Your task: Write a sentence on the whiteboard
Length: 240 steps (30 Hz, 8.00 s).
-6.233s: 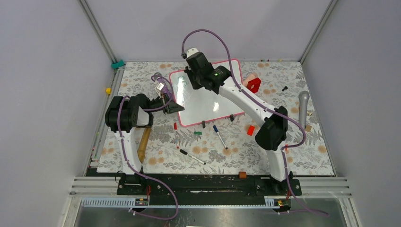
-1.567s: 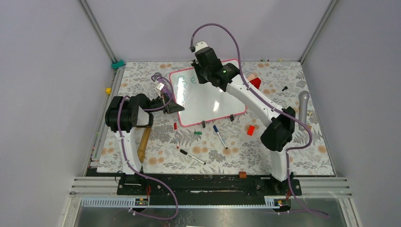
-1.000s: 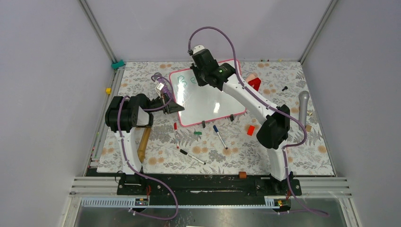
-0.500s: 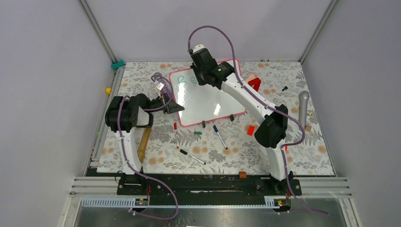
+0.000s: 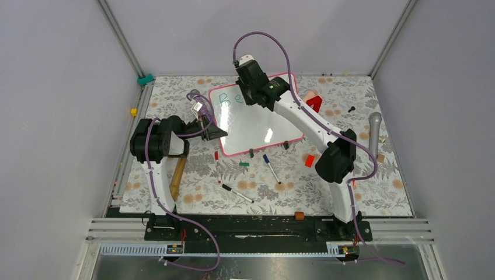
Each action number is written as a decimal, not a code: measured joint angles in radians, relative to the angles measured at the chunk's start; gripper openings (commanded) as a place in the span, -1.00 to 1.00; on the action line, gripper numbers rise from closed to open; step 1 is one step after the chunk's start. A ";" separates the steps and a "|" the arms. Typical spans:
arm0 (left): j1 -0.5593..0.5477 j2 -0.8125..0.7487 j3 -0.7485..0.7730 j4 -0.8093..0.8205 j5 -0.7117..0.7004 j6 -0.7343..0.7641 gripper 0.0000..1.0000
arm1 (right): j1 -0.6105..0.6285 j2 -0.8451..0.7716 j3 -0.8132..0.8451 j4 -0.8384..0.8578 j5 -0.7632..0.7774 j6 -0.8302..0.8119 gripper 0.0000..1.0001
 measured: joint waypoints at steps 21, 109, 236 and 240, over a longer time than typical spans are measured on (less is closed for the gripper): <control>0.000 0.000 0.000 0.004 0.003 0.005 -1.00 | -0.001 -0.040 -0.072 0.090 -0.037 0.000 -1.00; 0.000 0.000 0.000 -0.001 -0.002 -0.009 -1.00 | -0.011 -0.091 -0.187 0.082 -0.046 0.038 -1.00; -0.029 0.021 0.010 0.018 -0.039 0.003 -1.00 | -0.070 -0.178 -0.319 0.253 -0.097 0.003 -1.00; -0.029 0.021 0.010 0.018 -0.039 0.002 -1.00 | -0.070 -0.167 -0.306 0.233 -0.087 0.003 -1.00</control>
